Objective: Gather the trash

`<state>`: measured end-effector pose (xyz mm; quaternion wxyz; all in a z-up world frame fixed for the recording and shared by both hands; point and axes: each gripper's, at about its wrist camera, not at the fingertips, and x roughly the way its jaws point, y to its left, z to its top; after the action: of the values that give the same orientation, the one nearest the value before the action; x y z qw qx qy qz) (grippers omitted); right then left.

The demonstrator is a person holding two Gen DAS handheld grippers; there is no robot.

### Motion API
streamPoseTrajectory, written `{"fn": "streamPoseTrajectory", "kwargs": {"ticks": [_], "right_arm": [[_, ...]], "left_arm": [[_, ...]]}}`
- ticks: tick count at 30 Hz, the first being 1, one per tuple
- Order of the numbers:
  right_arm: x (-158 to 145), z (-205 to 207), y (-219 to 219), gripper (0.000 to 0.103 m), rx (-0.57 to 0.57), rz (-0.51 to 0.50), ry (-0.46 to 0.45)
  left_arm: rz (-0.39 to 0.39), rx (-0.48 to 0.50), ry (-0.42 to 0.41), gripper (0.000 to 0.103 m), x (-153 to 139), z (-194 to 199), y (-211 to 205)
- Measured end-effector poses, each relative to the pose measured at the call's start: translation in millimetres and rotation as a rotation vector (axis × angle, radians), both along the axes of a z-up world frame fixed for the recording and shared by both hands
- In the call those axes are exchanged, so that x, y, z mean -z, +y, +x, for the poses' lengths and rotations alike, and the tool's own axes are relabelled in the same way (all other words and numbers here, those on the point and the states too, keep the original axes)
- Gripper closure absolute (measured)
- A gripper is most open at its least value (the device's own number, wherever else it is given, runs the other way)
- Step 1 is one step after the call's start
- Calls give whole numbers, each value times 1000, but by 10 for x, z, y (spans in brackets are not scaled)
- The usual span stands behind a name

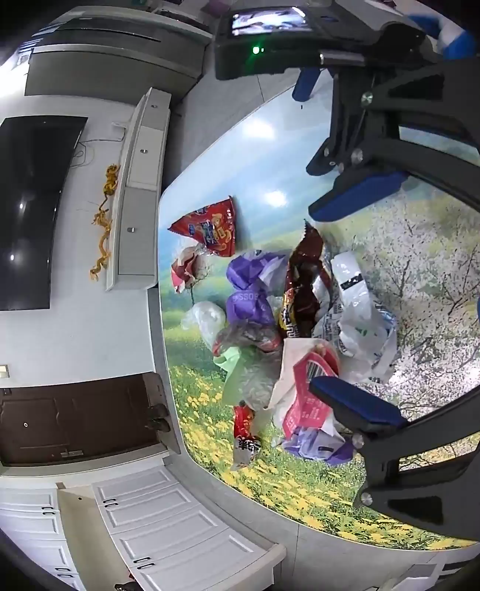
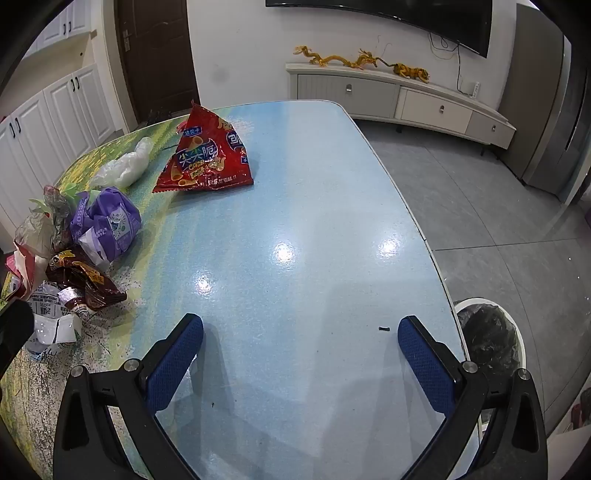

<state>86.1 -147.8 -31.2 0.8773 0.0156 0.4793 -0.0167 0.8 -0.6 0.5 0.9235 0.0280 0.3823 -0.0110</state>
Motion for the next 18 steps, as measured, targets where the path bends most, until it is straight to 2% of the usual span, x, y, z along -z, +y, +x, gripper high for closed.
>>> {"fn": "streamPoseTrajectory", "kwargs": {"ticks": [2, 7, 11, 18], "right_arm": [[0, -9, -3, 0, -1, -17, -14], [1, -94, -7, 0, -3, -22, -13], [-138, -219, -173, 0, 49, -8, -69], [-274, -428, -426, 0, 120, -51, -113]], "left_arm": [[-12, -3, -28, 18, -7, -46, 4], [-24, -19, -26, 18, -61, -123, 28], [-15, -25, -17, 18, -57, -162, 35], [-12, -12, -13, 18, -97, -200, -114]]}}
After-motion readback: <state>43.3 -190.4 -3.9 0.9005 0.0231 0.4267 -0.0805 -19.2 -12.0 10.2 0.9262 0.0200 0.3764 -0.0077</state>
